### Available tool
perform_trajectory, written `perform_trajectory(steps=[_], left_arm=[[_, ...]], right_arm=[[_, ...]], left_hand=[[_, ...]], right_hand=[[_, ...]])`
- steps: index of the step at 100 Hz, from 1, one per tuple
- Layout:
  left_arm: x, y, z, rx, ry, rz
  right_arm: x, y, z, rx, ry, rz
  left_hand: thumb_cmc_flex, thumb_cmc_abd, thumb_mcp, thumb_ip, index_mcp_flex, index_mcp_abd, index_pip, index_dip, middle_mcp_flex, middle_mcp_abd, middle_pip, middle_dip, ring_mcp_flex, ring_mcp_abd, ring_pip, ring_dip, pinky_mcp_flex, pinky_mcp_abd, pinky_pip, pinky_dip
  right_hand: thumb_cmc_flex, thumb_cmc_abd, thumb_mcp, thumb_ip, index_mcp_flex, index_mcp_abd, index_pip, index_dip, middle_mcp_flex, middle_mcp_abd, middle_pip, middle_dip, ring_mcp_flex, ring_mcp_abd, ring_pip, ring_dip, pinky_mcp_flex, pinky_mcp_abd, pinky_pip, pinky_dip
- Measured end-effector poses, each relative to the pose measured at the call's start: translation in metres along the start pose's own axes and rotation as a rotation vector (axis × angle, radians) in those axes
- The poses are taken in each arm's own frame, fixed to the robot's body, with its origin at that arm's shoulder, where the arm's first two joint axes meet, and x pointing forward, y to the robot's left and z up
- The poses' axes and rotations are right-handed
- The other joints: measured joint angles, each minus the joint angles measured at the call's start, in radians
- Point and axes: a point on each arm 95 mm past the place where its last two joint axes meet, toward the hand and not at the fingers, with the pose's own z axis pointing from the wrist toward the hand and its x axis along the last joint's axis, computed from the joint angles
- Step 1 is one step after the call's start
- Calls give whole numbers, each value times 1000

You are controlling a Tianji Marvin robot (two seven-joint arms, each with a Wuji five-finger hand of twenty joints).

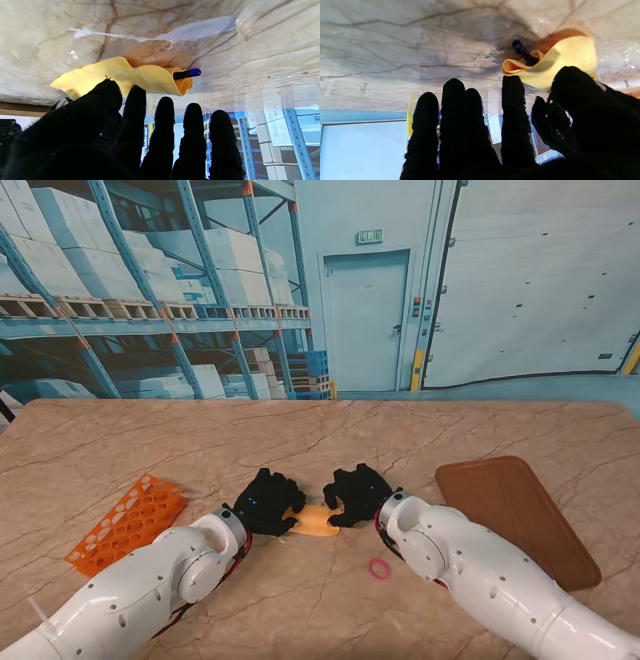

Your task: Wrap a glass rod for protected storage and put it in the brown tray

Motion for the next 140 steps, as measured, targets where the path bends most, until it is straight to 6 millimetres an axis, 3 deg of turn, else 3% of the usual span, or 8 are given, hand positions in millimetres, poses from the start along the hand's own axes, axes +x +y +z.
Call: perform_trajectory(steps=[45,59,82,105,122,134,135,140], left_arm=[[-3,2,14,-15,-58,-27],[-5,2,18,-19,-73,-35],[-8,0,27,-22,-110,-70],[-12,-2,27,-11,-131,-93],[-15,-9,20,74,-128,-143],[-10,-13,18,132,-88,-152],[-9,-14,18,133,-87,-150],[-8,-16,19,137,-82,-145]], right_arm=[[-4,1,10,19,35,-116],[-6,0,15,26,17,-106],[-7,2,25,46,16,-125],[-8,5,33,51,34,-149],[-10,4,33,42,36,-136],[-13,3,29,29,13,-110],[-14,3,29,28,12,-109],[-14,2,27,25,8,-105]], left_hand=[[0,10,-1,0,-8,2,-23,1,0,0,0,-15,0,0,0,0,-2,0,0,0],[0,10,-1,0,-8,2,-22,15,0,1,0,-20,-1,0,0,0,-2,0,0,0],[0,10,-13,0,-9,2,-23,16,0,1,0,-21,-9,1,-1,0,-4,0,-1,0],[0,10,-23,0,-10,3,-39,2,0,1,0,-22,-10,1,-1,0,-5,0,-1,0],[-14,33,-33,1,-27,3,-51,1,-16,1,-3,-22,-11,1,-1,0,-18,0,-24,0],[-57,88,-40,41,-67,9,-75,1,-57,1,-9,-23,-48,1,-15,-3,-33,-1,-49,-10],[-66,88,-40,57,-71,9,-77,1,-64,1,-8,-23,-48,0,-26,-10,-35,-2,-54,-11],[-82,99,-49,60,-86,10,-90,11,-64,1,-11,-24,-62,-1,-31,-11,-44,-2,-73,-20]], right_hand=[[20,-40,-24,0,-14,-37,64,93,-3,11,0,0,0,3,0,0,-1,1,0,0],[44,-68,63,-5,-15,-27,167,15,-3,11,2,0,0,3,0,0,0,1,4,0],[75,-89,132,-16,-12,-39,315,-41,1,11,2,-1,0,10,0,-2,1,3,10,-1],[96,-97,180,-16,107,-26,327,-113,97,-4,2,-22,29,22,0,-12,17,15,17,-1],[105,-103,195,-16,121,-30,326,-120,151,-27,2,-42,47,22,0,-12,31,15,19,-2],[124,-103,196,-16,121,-30,300,-122,165,-27,2,-58,59,22,1,-12,38,15,23,-2],[124,-103,196,-16,121,-30,299,-122,165,-27,2,-58,59,22,1,-12,38,15,23,-2],[125,-103,196,-16,121,-30,289,-122,179,-28,2,-60,59,22,2,-12,38,15,23,-2]])
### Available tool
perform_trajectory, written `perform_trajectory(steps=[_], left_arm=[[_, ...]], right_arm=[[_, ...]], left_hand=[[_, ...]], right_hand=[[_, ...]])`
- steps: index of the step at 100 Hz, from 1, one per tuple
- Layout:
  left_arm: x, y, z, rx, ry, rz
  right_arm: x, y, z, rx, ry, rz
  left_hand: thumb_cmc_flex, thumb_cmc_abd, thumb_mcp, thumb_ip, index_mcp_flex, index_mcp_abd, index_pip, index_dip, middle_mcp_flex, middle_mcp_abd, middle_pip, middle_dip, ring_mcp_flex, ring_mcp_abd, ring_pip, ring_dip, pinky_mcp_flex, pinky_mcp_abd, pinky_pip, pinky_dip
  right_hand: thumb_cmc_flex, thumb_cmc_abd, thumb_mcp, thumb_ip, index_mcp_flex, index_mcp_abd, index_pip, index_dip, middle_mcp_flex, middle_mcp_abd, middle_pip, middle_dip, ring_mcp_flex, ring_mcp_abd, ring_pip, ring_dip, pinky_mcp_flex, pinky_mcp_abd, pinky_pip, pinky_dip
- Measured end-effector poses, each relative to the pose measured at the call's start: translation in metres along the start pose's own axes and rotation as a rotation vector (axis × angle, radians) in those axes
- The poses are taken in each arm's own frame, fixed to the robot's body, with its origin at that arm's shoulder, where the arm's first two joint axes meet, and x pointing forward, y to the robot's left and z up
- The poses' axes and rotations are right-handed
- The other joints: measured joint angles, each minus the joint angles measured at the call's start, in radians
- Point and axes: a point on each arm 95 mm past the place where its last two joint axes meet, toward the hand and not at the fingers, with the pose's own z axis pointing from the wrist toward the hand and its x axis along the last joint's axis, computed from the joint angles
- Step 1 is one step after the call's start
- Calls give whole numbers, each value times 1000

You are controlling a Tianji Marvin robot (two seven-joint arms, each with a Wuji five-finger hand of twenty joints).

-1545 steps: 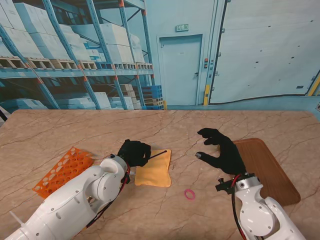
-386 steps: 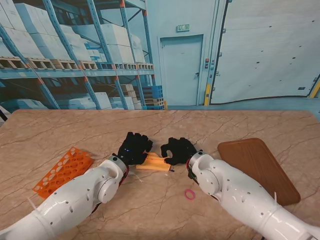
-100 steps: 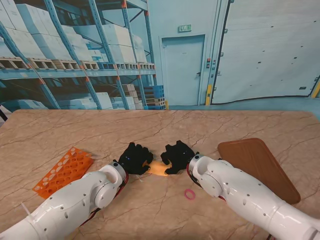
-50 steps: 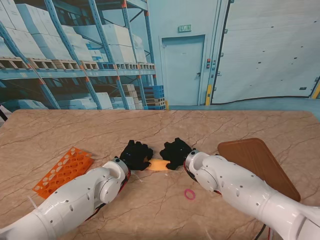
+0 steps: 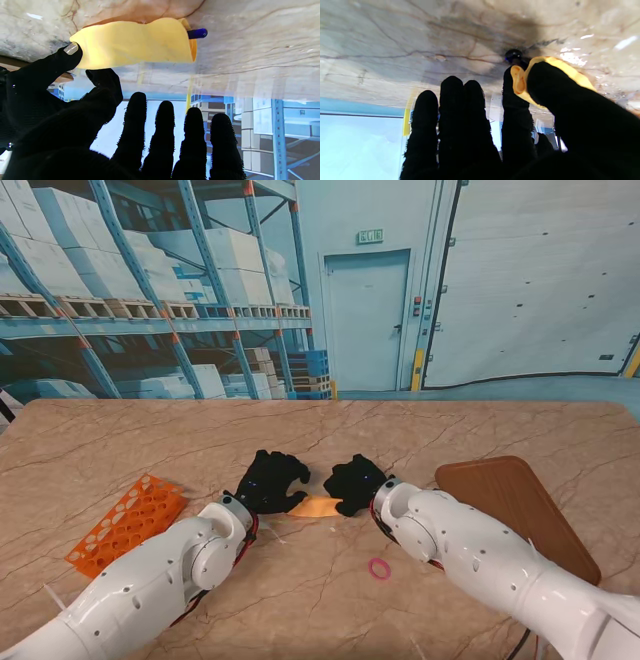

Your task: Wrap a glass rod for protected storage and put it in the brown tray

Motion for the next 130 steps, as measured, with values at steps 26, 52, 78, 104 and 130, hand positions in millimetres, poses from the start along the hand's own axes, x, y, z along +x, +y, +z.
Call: perform_trajectory(steps=[26,52,78,104,130], left_arm=[[8,0,9,-104,4,-18],[8,0,15,-107,-41,-32],[11,3,20,-163,40,-56],[8,5,31,-204,35,-56],[7,9,38,-227,14,-65]], right_arm=[[-2,1,-6,-19,-13,20],[-2,7,-9,-39,-5,18],[0,11,-11,-55,4,17],[0,12,-11,-56,14,19],[-3,19,-13,-76,17,19]], left_hand=[[-47,19,-83,20,-75,36,-155,-5,-78,9,-126,-102,-44,-1,-108,-60,-37,-14,-139,-92],[-64,0,-96,20,-129,53,-219,-47,-127,13,-178,-162,-79,-1,-171,-110,-40,-38,-280,-186],[-191,-95,-111,20,-141,54,-283,-100,-128,24,-249,-220,-91,-19,-280,-217,-34,-80,-528,-328],[-199,-105,-82,20,-153,54,-308,-114,-140,24,-274,-255,-92,-23,-299,-252,-25,-105,-616,-352],[-199,-117,-69,20,-153,55,-308,-114,-140,24,-274,-262,-92,-24,-299,-262,-23,-108,-621,-354]], right_hand=[[2,8,2,0,0,-27,-39,-15,0,0,0,-10,0,0,7,0,0,0,1,0],[2,8,2,0,0,-49,-41,13,0,0,0,-11,0,1,7,0,0,0,1,-3],[2,8,2,0,0,-55,-46,25,13,0,0,-11,0,5,7,0,0,0,1,-10],[2,8,2,0,0,-58,-53,37,13,0,0,-12,0,5,7,0,0,0,1,-10],[12,2,1,0,0,-60,-54,39,13,0,0,-12,0,8,7,0,-3,1,1,-10]])
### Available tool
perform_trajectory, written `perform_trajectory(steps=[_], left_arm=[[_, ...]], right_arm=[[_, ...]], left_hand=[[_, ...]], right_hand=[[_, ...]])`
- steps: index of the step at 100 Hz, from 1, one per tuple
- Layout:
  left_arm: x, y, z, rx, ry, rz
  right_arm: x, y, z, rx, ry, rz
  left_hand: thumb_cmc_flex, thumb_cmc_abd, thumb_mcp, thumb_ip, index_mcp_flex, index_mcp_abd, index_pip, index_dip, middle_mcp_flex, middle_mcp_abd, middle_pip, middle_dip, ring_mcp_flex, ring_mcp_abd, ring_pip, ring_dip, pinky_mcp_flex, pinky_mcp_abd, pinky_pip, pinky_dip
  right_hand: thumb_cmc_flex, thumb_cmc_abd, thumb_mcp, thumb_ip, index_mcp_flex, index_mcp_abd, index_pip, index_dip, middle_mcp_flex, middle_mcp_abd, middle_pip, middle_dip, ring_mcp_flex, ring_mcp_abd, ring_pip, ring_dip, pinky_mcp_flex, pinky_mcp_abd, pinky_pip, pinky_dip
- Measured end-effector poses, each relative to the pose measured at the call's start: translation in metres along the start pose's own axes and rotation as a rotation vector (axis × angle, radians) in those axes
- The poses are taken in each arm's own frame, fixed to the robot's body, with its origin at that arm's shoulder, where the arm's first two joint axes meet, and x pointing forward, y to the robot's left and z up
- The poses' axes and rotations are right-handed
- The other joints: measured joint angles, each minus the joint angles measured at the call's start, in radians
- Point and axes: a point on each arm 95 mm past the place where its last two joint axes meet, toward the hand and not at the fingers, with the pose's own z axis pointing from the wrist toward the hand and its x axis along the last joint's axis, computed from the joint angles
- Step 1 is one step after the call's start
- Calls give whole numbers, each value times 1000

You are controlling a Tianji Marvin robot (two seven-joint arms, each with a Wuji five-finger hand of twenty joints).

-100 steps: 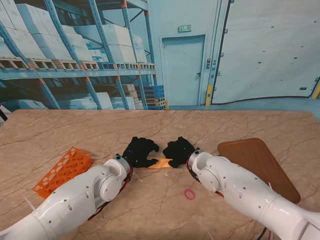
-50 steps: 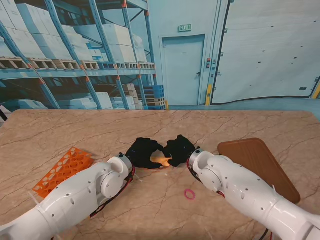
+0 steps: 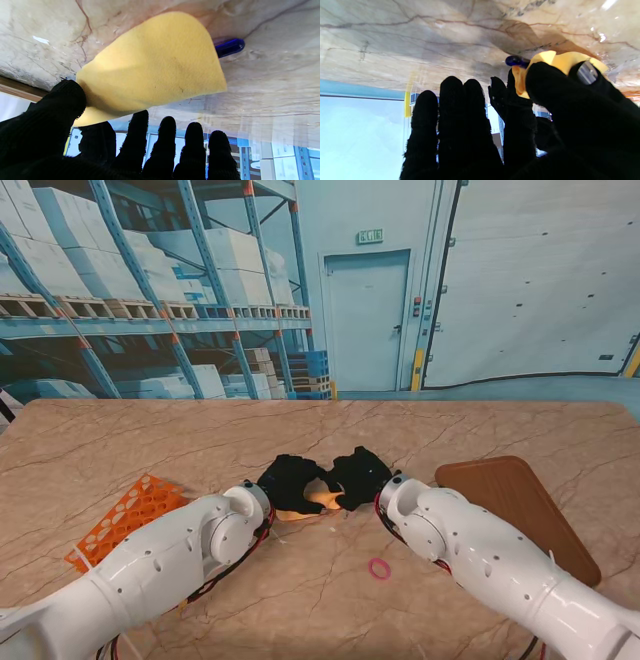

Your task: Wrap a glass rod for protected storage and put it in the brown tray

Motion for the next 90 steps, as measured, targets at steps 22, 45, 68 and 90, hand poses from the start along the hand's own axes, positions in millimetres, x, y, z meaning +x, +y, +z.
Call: perform_trajectory(steps=[22,45,68,90], left_arm=[[1,3,2,-11,-4,-2],[3,9,6,-17,-29,-15],[7,8,10,1,-45,-61],[10,5,12,20,-64,-157]], right_arm=[[1,5,0,-12,5,0],[1,7,0,-12,8,0],[1,13,-1,-29,5,2],[1,15,-2,-36,1,5]], left_hand=[[3,0,23,0,0,0,0,0,38,0,-1,-24,1,-19,0,-26,6,-6,-1,-1],[67,3,50,0,2,1,21,0,92,-1,1,-38,28,-26,28,-52,11,-22,40,-1],[158,95,70,-1,121,-6,118,43,143,20,4,-34,57,-26,83,-52,11,-25,102,2],[452,96,-67,-94,298,-45,352,37,255,2,10,-30,155,5,113,-39,11,-34,234,58]], right_hand=[[0,0,0,0,0,0,-9,7,0,0,0,0,0,0,0,0,-1,0,0,0],[0,0,0,0,0,0,-10,10,0,1,0,0,0,5,0,0,-8,0,0,0],[0,0,0,0,1,0,-10,16,0,1,0,0,0,7,0,0,-9,2,0,0],[0,0,0,0,1,0,-10,16,0,4,0,1,0,10,0,0,-10,11,0,0]])
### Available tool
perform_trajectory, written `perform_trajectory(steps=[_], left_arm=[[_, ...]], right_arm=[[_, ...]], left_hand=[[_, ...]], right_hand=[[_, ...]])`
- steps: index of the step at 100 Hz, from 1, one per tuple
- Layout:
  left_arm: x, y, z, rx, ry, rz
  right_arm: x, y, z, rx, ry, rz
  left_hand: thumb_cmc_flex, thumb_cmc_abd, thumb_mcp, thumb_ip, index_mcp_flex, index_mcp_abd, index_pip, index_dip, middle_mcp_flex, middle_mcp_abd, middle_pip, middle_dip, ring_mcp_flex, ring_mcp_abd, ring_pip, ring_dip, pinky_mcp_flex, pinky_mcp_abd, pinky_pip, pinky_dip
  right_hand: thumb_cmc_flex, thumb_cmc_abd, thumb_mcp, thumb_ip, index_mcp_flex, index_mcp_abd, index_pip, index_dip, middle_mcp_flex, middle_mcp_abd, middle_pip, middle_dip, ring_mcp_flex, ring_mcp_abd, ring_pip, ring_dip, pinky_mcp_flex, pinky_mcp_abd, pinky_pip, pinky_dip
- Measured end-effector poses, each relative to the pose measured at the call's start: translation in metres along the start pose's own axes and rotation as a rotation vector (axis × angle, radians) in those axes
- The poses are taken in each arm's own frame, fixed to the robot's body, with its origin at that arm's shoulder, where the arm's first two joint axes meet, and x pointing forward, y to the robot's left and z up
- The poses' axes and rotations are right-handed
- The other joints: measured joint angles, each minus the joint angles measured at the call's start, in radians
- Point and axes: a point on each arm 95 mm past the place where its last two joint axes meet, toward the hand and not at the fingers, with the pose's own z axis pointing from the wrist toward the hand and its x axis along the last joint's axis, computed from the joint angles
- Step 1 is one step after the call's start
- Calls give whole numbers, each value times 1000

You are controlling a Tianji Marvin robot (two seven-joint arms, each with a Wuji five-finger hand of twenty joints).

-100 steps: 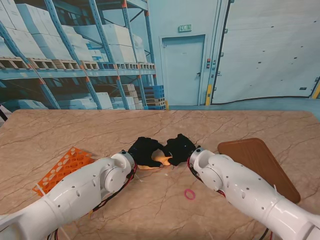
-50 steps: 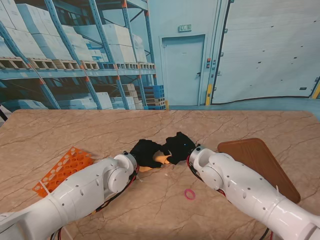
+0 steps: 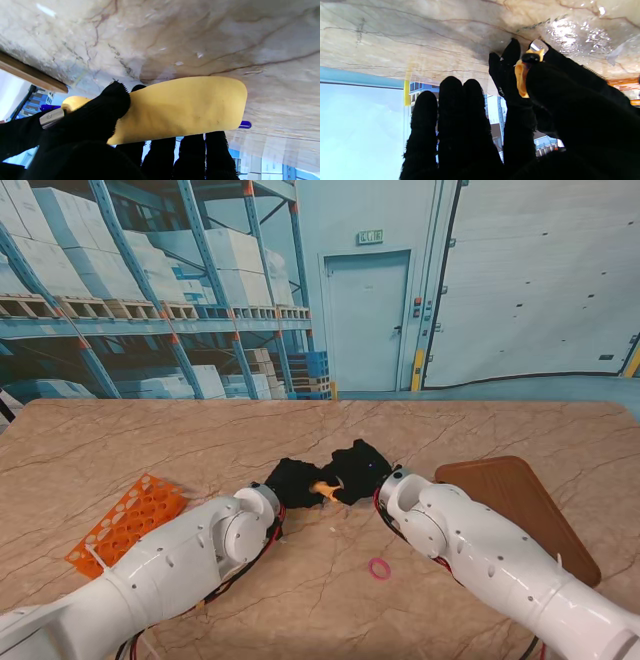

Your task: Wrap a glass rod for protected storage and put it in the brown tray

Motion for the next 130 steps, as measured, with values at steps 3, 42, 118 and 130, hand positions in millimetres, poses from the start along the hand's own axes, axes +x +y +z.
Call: perform_trajectory(steps=[3,42,118,130], left_arm=[[1,-1,0,4,-4,-8],[9,-4,2,41,14,-26],[16,0,-5,61,25,-170],[16,2,-7,57,22,-193]], right_arm=[[0,0,0,-2,-2,1],[-4,5,-3,-18,-46,9],[-7,12,-12,-33,-102,32],[-8,14,-14,-43,-107,34]], left_hand=[[33,12,-33,0,10,0,22,-1,28,-1,0,-1,18,6,0,0,-1,-1,26,12],[195,86,-301,10,20,7,75,0,385,-40,154,39,160,-1,62,25,-2,-47,122,50],[338,163,-589,76,-31,-52,171,41,485,-43,593,318,664,122,387,105,632,305,374,147],[338,162,-567,77,-32,-76,176,83,448,-43,582,356,713,136,441,100,756,348,456,89]], right_hand=[[0,0,0,0,0,0,0,0,0,0,0,0,0,1,0,0,0,0,0,0],[0,0,1,0,0,0,0,4,0,9,0,1,0,6,0,0,-3,1,0,0],[11,-1,1,1,0,1,-15,9,-3,22,0,13,-1,16,0,0,-13,1,0,0],[11,-1,-3,1,0,-5,-15,9,-3,23,0,18,-1,16,0,1,-13,1,0,0]])
